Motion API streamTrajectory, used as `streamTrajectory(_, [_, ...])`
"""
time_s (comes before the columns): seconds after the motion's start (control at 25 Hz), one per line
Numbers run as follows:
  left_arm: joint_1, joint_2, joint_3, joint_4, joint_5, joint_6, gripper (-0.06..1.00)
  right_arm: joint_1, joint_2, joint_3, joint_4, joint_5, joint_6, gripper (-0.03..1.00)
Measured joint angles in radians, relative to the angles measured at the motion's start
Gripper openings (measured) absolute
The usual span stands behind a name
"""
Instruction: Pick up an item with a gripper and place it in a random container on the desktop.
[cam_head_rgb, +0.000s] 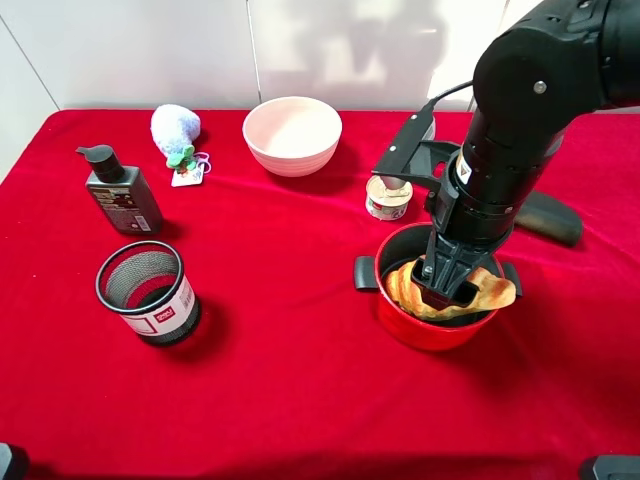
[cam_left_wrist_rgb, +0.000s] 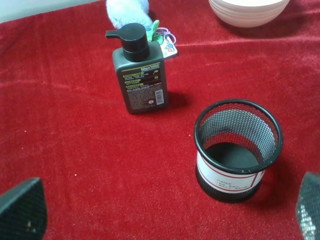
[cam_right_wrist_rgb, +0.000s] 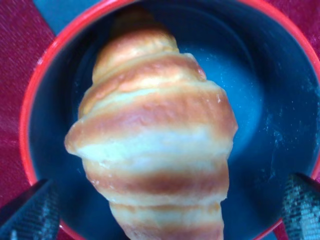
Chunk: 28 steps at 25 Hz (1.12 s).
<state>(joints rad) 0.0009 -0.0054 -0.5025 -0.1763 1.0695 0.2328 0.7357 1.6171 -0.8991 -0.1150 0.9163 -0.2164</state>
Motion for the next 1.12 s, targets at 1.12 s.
streamTrajectory(1.12, [0.000, 0.000, 0.000, 0.000, 0.000, 0.000, 0.99, 0.000, -0.493, 0.057, 0.035, 0.299, 0.191, 0.69])
